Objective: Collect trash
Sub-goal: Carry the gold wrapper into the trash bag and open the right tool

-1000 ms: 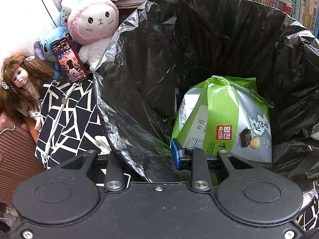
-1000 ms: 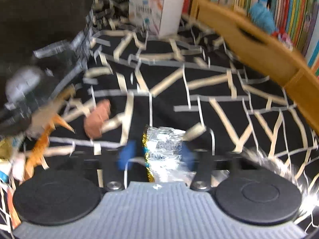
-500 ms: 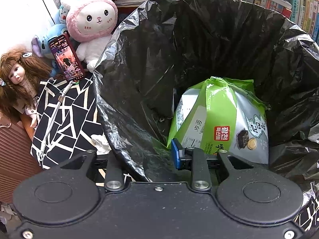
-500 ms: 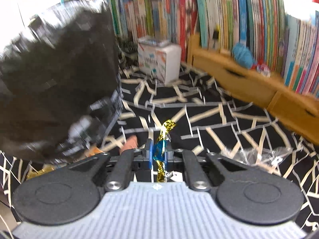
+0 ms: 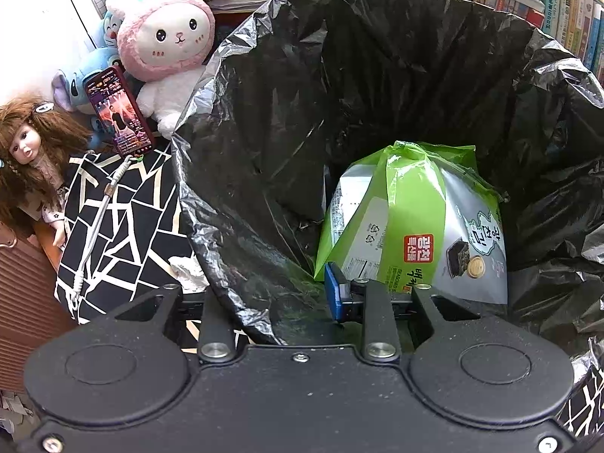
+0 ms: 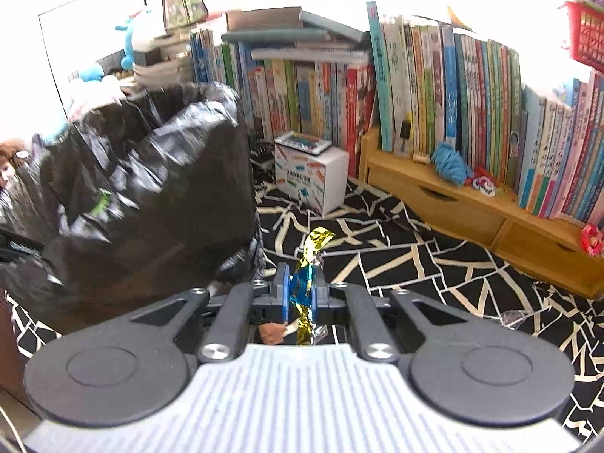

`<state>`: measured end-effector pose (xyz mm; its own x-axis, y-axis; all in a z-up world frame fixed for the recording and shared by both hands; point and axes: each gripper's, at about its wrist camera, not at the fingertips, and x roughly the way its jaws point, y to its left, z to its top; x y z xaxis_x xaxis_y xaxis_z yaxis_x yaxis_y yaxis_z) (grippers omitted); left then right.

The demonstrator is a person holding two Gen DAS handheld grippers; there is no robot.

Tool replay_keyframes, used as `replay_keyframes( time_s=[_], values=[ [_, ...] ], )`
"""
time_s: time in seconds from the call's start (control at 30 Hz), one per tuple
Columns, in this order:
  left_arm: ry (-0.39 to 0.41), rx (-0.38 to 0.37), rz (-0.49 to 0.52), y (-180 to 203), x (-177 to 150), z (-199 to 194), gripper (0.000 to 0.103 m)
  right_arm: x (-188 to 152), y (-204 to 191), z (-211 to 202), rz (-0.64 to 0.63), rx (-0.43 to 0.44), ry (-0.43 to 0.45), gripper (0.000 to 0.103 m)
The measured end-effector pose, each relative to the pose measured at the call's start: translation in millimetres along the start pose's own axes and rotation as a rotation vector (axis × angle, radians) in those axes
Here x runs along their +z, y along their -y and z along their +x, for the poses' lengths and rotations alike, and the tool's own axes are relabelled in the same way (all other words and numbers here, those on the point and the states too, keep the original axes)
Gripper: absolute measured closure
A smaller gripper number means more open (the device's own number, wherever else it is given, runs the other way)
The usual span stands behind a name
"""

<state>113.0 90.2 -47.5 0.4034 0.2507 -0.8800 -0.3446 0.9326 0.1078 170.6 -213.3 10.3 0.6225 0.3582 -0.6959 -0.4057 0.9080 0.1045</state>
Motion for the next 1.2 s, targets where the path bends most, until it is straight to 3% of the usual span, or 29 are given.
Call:
replay_keyframes(
  time_s=[0.2,0.47,0.87,1.03,1.07,1.2],
  values=[
    [-0.006,-0.014,0.003,-1.6,0.7,1.2,0.074,13.5,-15.9,-34.3,-0.003,0.012,0.064,0.088],
    [-0.018,-0.037,-0.004,-4.8,1.5,3.5,0.074,39.6,-44.6,-67.8,0.004,0.105,0.147,0.088],
    [-0.021,-0.044,-0.006,-3.8,-0.4,2.6,0.073,57.2,-105.1,-43.9,-0.050,0.243,0.131,0.087],
    [-0.021,-0.045,-0.006,-4.4,-0.2,2.6,0.073,54.3,-118.6,-25.7,-0.058,0.246,0.085,0.079],
    [-0.021,-0.045,-0.007,-4.1,-0.2,2.6,0.073,53.1,-119.1,-22.9,-0.056,0.244,0.076,0.063],
    [-0.021,-0.045,-0.008,-4.0,-0.4,2.5,0.073,48.9,-118.4,-18.1,-0.052,0.249,0.058,0.061]
  ],
)
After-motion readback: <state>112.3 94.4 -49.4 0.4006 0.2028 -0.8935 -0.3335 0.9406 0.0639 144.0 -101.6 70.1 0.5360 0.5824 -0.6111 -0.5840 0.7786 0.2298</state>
